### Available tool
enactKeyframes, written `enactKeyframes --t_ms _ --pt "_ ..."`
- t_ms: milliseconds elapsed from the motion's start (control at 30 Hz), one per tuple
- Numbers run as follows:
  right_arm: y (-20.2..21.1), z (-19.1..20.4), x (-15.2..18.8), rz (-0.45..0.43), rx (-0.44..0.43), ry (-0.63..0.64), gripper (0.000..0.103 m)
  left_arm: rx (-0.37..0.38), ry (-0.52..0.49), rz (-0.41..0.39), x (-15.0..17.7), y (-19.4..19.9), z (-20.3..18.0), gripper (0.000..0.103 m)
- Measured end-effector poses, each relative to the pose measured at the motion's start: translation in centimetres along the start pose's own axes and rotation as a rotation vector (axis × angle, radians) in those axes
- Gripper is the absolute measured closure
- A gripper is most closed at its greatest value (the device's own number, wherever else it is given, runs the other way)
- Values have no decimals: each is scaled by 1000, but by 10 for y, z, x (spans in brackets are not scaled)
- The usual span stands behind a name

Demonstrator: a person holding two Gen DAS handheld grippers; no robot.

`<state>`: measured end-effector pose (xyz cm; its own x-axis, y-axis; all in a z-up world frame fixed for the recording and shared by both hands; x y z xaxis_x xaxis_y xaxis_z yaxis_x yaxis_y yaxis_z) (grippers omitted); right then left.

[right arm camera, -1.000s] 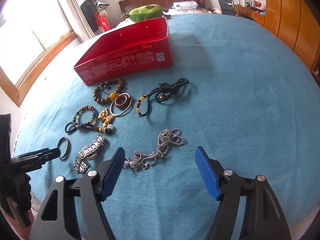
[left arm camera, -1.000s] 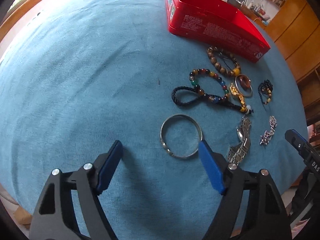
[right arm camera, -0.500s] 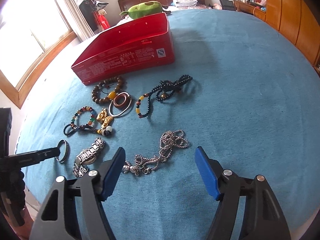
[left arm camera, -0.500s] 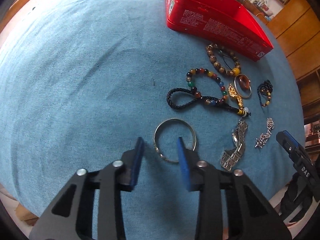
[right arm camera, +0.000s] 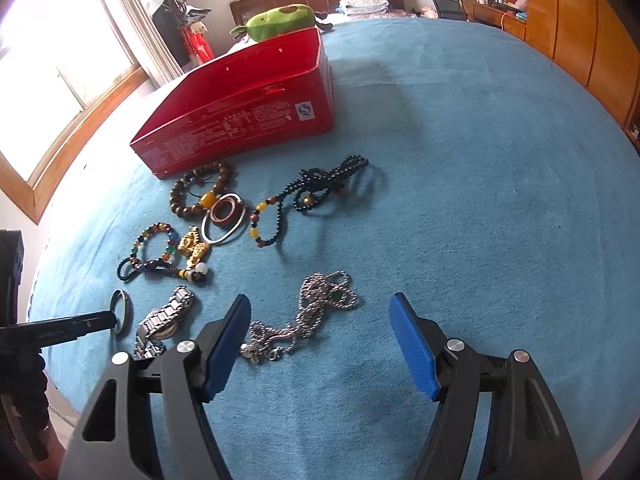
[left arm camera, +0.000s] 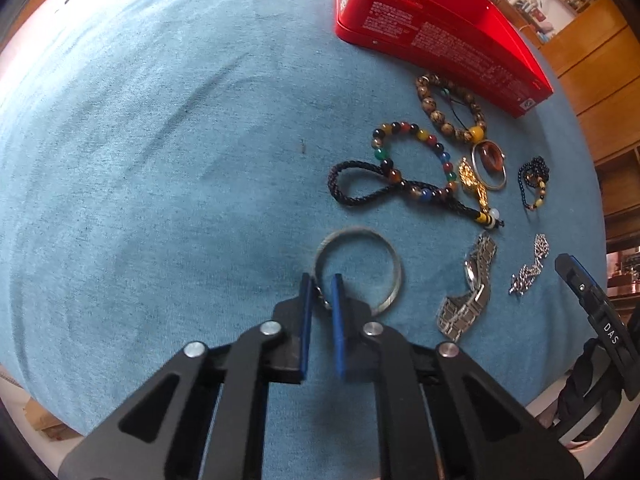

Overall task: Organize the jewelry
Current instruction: 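Grasp the silver bangle with the left tool while the right tool grasps the silver chain, then carry bangle and chain into the red tray and open both tools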

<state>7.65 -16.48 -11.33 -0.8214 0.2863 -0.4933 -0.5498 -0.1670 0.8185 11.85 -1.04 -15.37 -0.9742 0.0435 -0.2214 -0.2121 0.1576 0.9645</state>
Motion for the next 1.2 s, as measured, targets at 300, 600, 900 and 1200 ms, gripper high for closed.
enactKeyframes --t_ms 300,600,900,1200 --pt "-17 0 11 123 -45 -11 43 -3 -12 -30 -1 0 9 102" --pt "-32 30 14 171 -33 111 67 17 -33 -28 -1 4 2 102" --pt "-26 37 17 187 -196 58 99 31 -38 -34 -2 4 3 102" --pt "14 50 -6 113 -293 67 101 70 -48 -96 -9 25 -2 102"
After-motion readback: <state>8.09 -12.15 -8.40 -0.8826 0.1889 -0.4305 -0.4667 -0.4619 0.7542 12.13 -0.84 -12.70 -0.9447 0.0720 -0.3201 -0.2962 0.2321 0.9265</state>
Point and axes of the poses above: each gripper's, at about its wrist camera, not at the fingertips, and y roughly against the way its jaws point, z to its left, x to its underside, the point moved 9 cm from there along -y, roughly the way its jaws point, and after that the axes turned 5 degrees about -x, right-handed, at the moved point
